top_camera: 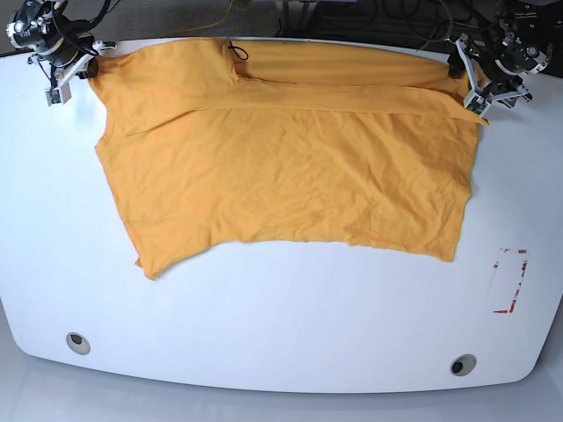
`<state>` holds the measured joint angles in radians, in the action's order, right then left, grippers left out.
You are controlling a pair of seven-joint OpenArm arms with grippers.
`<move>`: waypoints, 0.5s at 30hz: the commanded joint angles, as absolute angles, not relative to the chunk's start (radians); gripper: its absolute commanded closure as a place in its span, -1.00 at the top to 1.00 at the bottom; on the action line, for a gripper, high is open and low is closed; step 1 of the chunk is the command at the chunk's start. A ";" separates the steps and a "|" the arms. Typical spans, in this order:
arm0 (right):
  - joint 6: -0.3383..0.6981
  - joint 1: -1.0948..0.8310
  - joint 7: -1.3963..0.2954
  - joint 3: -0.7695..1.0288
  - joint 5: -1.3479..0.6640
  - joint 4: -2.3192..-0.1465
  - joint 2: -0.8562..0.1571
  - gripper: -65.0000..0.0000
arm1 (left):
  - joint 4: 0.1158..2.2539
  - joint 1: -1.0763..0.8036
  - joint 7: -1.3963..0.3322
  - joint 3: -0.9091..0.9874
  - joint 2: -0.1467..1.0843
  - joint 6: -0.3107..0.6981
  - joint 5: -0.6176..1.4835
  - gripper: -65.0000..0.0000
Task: Layout the t-shirt on the table in an organized manner, then fold the t-shirt properly
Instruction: 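Pull the grasped edges back up toward the collar with both grippers, then release the left gripper's corner and lift it off the shirt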
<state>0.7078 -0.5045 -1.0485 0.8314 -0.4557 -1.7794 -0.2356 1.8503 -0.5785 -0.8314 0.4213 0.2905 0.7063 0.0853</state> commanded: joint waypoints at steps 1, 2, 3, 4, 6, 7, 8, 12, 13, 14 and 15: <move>0.698 -0.504 -1.033 0.843 -0.446 -1.797 -0.257 -1.00 | 1.882 -0.585 -0.880 0.461 0.306 0.698 0.022 0.23; 0.698 -0.499 -1.033 0.843 -0.446 -1.797 -0.257 -1.00 | 1.893 -0.585 -0.880 0.475 0.306 0.698 0.022 0.23; 0.698 -0.496 -1.033 0.843 -0.444 -1.797 -0.257 -1.00 | 1.900 -0.585 -0.880 0.484 0.306 0.698 0.022 0.23; 0.698 -0.496 -1.033 0.843 -0.443 -1.797 -0.257 -1.00 | 1.911 -0.585 -0.880 0.493 0.306 0.698 0.022 0.23; 0.698 -0.496 -1.033 0.843 -0.443 -1.797 -0.257 -1.00 | 1.928 -0.585 -0.880 0.503 0.308 0.698 0.022 0.23; 0.698 -0.496 -1.033 0.843 -0.444 -1.797 -0.257 -1.00 | 1.933 -0.585 -0.880 0.503 0.309 0.698 0.022 0.23; 0.698 -0.496 -1.033 0.843 -0.444 -1.797 -0.257 -1.00 | 1.936 -0.585 -0.880 0.503 0.318 0.698 0.022 0.23; 0.698 -0.495 -1.033 0.843 -0.444 -1.797 -0.257 -1.00 | 1.936 -0.578 -0.880 0.503 0.334 0.698 0.024 0.23; 0.698 -0.495 -1.033 0.843 -0.444 -1.797 -0.255 -1.00 | 1.936 -0.568 -0.880 0.503 0.331 0.698 0.024 0.23; 0.698 -0.495 -1.033 0.842 -0.444 -1.797 -0.255 -1.00 | 1.937 -0.564 -0.880 0.503 0.331 0.698 0.025 0.23; 0.698 -0.495 -1.033 0.842 -0.446 -1.797 -0.255 -1.00 | 1.937 -0.561 -0.880 0.503 0.331 0.698 0.025 0.23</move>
<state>0.7074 -0.4938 -1.0489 0.8307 -0.4553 -1.7794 -0.2352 1.9198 -0.5678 -0.8715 0.4900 0.3134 0.7116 0.0517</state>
